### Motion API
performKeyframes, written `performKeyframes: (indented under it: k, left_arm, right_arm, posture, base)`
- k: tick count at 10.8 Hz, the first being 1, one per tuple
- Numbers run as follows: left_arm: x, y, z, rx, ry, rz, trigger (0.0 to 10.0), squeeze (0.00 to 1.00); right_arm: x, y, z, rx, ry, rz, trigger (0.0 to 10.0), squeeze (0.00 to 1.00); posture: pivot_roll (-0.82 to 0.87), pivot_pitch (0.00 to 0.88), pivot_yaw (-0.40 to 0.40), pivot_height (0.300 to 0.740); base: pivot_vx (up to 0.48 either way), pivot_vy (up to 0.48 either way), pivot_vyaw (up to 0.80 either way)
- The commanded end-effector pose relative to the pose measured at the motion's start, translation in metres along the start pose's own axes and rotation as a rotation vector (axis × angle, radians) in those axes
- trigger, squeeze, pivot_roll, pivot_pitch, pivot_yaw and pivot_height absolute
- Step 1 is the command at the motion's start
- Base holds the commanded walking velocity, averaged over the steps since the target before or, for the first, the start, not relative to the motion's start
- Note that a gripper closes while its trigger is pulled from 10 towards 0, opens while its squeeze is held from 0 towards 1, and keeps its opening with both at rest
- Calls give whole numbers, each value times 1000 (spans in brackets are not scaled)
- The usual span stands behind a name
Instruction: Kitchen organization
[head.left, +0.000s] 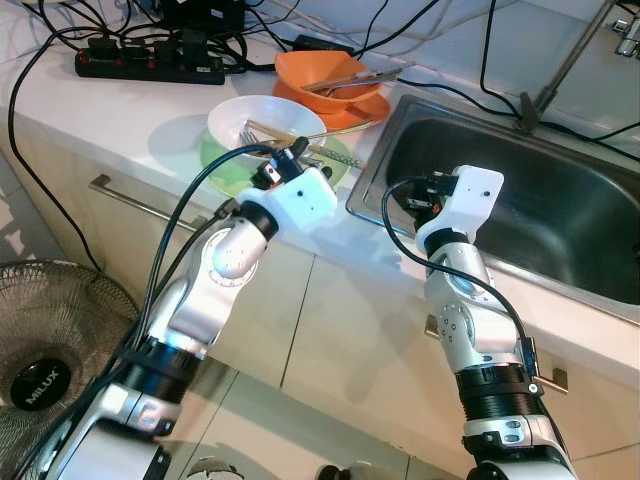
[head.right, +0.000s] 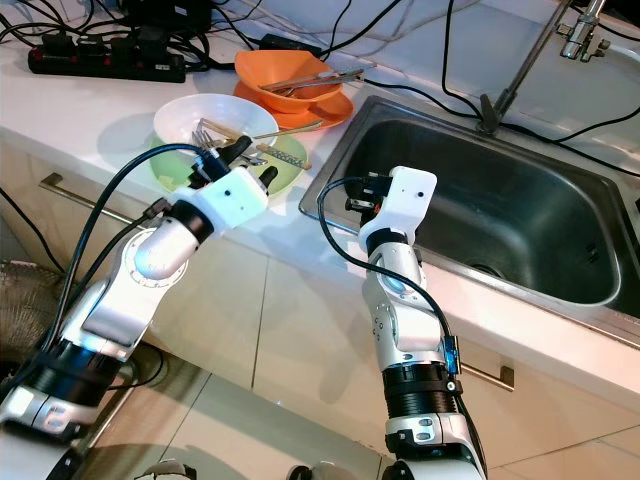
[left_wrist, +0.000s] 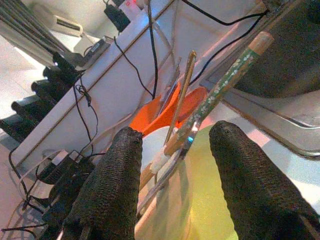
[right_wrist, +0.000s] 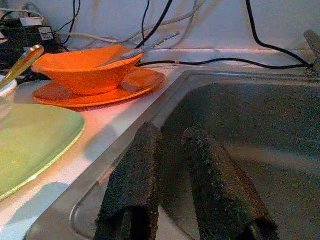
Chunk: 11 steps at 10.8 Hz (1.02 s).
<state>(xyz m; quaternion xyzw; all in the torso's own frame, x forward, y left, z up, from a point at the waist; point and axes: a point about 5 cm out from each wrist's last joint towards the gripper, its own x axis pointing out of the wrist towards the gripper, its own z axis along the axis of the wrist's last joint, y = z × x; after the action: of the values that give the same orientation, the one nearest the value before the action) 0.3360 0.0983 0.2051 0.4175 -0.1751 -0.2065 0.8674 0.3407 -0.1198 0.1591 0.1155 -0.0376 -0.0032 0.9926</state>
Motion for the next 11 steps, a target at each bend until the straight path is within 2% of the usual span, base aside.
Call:
performKeyframes:
  k: [1,2,3,11]
  left_arm:
    - [6,-1,6,15,-22,-9,10000,0]
    - [6,-1,5,17,-18,-11,3843,0]
    - [6,-2,4,17,-16,-13,0,0]
    - [9,-1,6,14,-35,-15,0,0]
  right_arm:
    - [-1,-6,3,-2,-6,-25,10000,0]
    - [-1,-6,3,-1,-7,-28,10000,0]
    - [-2,-6,3,1,-5,-30,10000,0]
    - [-2,-5,0,9,2,-35,10000,0]
  posture:
    - [3,39,-144,740]
    - [2,39,-143,740]
    - [3,40,-142,740]
    - [8,46,-139,740]
  base:
    - [0,0,0]
    - [0,0,0]
    - [0,0,0]
    - [0,0,0]
